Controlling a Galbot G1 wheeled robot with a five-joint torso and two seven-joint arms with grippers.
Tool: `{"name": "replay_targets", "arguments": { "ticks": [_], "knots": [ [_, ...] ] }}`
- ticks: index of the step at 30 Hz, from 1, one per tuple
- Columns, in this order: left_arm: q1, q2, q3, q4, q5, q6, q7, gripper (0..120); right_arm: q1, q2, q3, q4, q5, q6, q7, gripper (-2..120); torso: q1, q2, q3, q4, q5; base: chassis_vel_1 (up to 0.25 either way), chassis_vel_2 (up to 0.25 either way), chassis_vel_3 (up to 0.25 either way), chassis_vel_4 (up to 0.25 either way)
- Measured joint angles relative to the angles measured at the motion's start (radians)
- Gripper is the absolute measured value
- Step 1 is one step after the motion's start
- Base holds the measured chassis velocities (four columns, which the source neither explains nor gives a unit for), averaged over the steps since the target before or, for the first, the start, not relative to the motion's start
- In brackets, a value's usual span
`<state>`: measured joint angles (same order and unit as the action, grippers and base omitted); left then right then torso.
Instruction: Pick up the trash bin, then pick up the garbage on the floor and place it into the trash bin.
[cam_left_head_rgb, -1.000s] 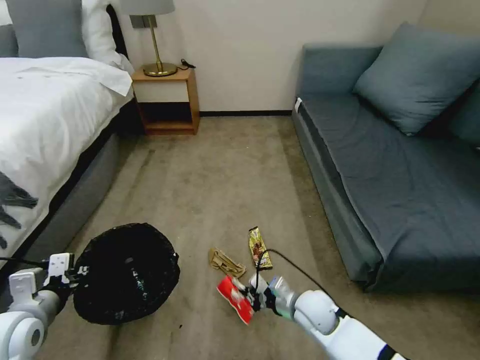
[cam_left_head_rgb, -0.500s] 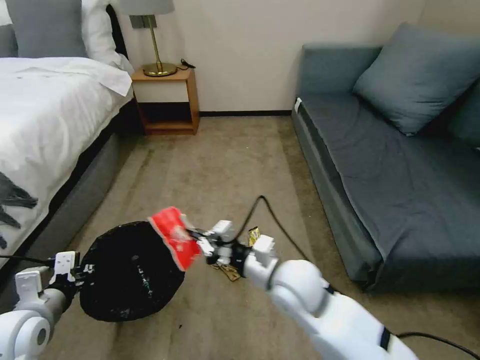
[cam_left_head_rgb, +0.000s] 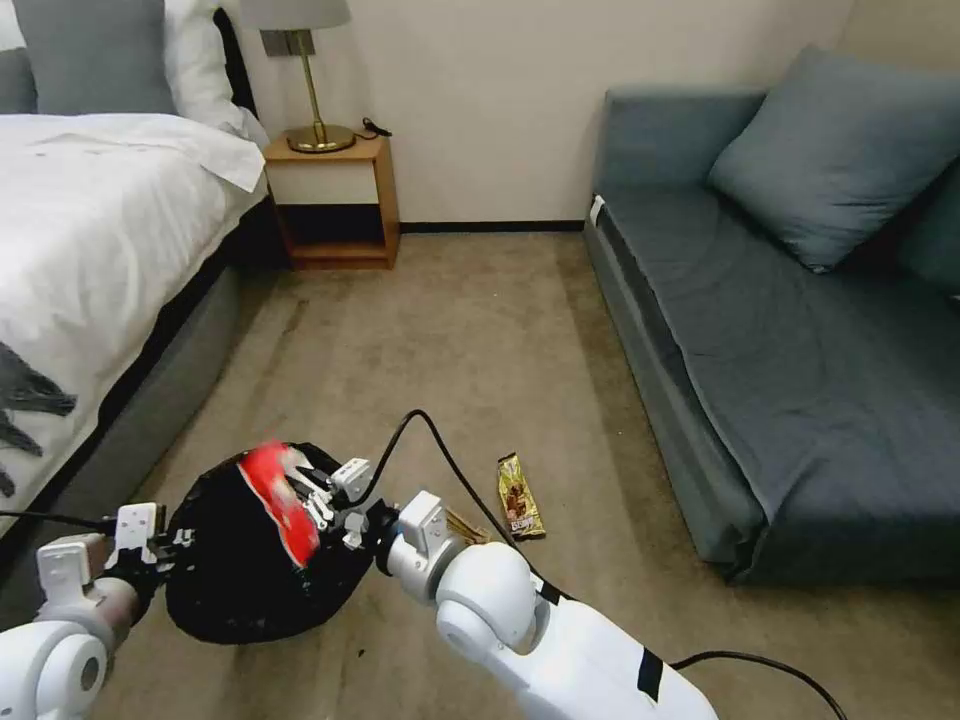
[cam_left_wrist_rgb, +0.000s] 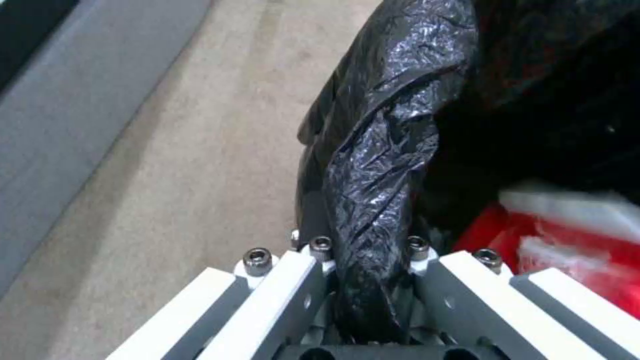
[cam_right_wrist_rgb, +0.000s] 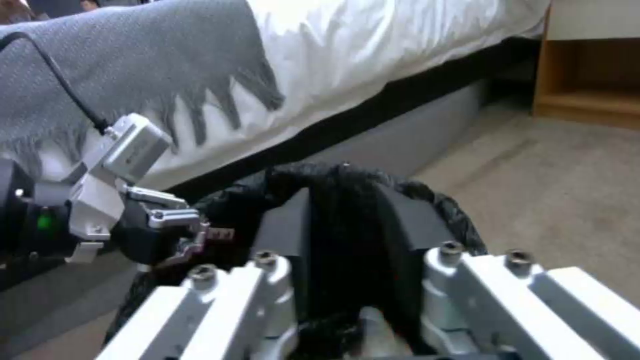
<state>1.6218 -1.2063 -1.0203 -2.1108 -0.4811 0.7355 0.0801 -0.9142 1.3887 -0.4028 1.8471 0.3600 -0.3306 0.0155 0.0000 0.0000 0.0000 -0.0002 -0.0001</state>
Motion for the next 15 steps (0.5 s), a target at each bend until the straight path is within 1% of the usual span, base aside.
{"name": "replay_targets", "arguments": {
  "ticks": [1,3,5,6,7,9,10,11,13,14,15],
  "knots": [
    [0.000,0.000,0.000,0.000,0.000,0.000,0.000,3,0.000,0.000,0.000,0.000,0.000,0.000,0.000,32,0.000,0.000,0.000,0.0000,0.0000,0.000,0.000,0.000,0.000],
    [-0.005,-0.001,0.005,0.002,0.000,0.000,0.000,3,-0.005,-0.003,0.001,0.003,-0.009,-0.002,-0.002,40,0.000,0.000,0.000,0.0001,0.0001,0.000,0.000,0.000,0.000],
    [-0.008,-0.003,0.004,0.005,0.000,0.000,0.000,3,-0.020,-0.015,0.012,0.007,-0.042,0.023,-0.001,50,0.000,0.000,0.000,0.0002,0.0000,0.000,0.000,0.000,0.000],
    [-0.008,-0.003,0.004,0.005,0.000,0.000,0.000,3,-0.020,-0.015,0.012,0.007,-0.042,0.023,-0.001,50,0.000,0.000,0.000,0.0002,0.0000,0.000,0.000,0.000,0.000],
    [-0.008,-0.003,0.002,0.006,0.000,0.000,0.000,3,-0.029,-0.022,0.021,0.009,-0.058,0.040,-0.001,53,0.000,0.000,0.000,0.0002,0.0001,0.000,0.000,0.000,0.000],
    [-0.006,-0.001,-0.008,0.013,0.000,0.000,0.000,3,-0.055,-0.054,0.048,0.012,-0.105,0.099,-0.001,64,0.000,0.000,0.000,0.0002,0.0001,0.000,0.000,0.000,0.000],
    [-0.005,0.000,-0.014,0.016,-0.001,0.000,0.000,3,-0.066,-0.071,0.059,0.012,-0.128,0.121,-0.003,67,0.000,0.000,0.000,0.0001,0.0001,0.000,0.000,0.000,0.000],
    [-0.005,0.000,-0.014,0.016,-0.001,0.000,0.000,3,-0.066,-0.071,0.059,0.012,-0.128,0.121,-0.003,67,0.000,0.000,0.000,0.0001,0.0001,0.000,0.000,0.000,0.000],
    [-0.005,0.006,-0.029,0.025,-0.005,0.000,0.000,3,-0.099,-0.118,0.088,0.002,-0.196,0.202,-0.019,76,0.000,0.000,0.000,0.0001,0.0002,0.000,0.000,0.000,0.000],
    [-0.005,0.008,-0.037,0.029,-0.009,0.000,0.001,3,-0.118,-0.141,0.105,-0.004,-0.227,0.239,-0.027,82,0.000,0.000,0.000,0.0001,0.0002,0.000,0.000,0.000,0.000],
    [-0.005,0.008,-0.042,0.032,-0.012,0.000,0.002,3,-0.131,-0.152,0.116,-0.007,-0.243,0.258,-0.029,85,0.000,0.000,0.000,0.0000,0.0003,0.000,0.000,0.000,0.000]
  ]
}}
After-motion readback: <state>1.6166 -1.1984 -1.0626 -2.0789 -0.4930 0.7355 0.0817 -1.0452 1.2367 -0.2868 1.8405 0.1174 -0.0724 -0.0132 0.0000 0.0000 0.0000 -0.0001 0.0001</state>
